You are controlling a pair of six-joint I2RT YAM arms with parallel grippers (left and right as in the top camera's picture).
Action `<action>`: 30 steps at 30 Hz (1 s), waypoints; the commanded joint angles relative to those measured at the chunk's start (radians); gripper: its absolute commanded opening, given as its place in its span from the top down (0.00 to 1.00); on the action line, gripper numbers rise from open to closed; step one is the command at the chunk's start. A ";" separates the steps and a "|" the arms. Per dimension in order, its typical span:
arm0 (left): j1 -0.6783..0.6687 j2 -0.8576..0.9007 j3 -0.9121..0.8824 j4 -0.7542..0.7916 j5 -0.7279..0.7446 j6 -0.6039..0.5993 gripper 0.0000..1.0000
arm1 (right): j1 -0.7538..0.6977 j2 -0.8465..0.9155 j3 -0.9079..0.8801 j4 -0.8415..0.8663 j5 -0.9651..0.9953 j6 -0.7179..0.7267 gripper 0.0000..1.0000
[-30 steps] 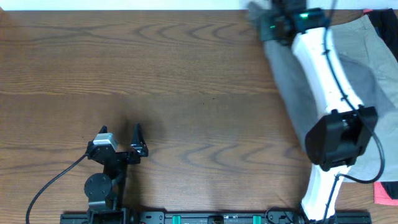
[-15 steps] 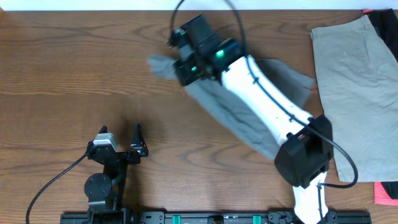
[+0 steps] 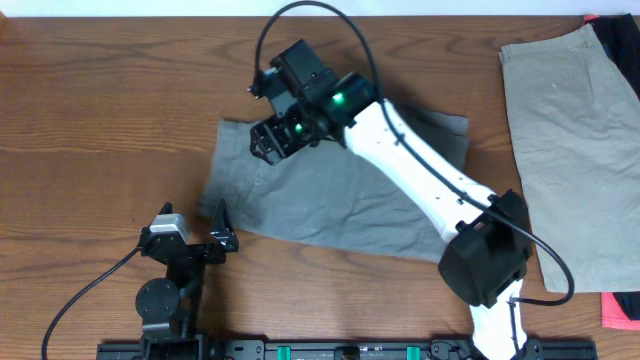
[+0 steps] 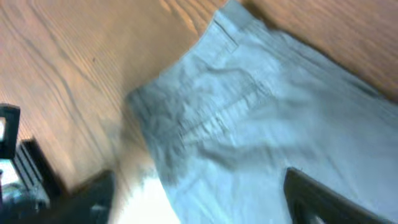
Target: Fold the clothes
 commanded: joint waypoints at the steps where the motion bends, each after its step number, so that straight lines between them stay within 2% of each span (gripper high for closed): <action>1: 0.004 -0.006 -0.016 -0.035 0.011 0.014 0.02 | -0.100 -0.129 0.003 -0.038 -0.022 0.020 0.01; 4: 0.004 -0.006 -0.016 -0.035 0.011 0.014 0.02 | -0.195 -0.203 0.003 -0.114 -0.002 0.020 0.01; 7: 0.004 -0.006 -0.016 -0.035 0.011 0.014 0.02 | -0.326 -0.266 0.003 -0.272 0.140 0.077 0.01; 10: 0.004 -0.006 -0.016 -0.035 0.011 0.014 0.02 | -0.436 -0.284 0.003 -0.417 0.259 0.119 0.01; 15: 0.004 -0.006 -0.016 -0.035 0.011 0.014 0.02 | -0.579 -0.259 -0.048 -0.619 0.285 0.103 0.01; 19: 0.004 -0.006 -0.016 -0.035 0.011 0.014 0.02 | -0.616 -0.256 -0.219 -0.589 0.299 0.103 0.01; 25: 0.004 -0.006 -0.016 -0.035 0.011 0.014 0.02 | -0.615 -0.256 -0.492 -0.419 0.262 0.125 0.02; 28: 0.004 -0.006 -0.016 -0.035 0.011 0.014 0.02 | -0.615 -0.256 -0.595 -0.331 0.262 0.134 0.22; 30: 0.004 -0.006 -0.016 -0.035 0.011 0.014 0.02 | -0.613 -0.256 -0.660 -0.262 0.257 0.163 0.45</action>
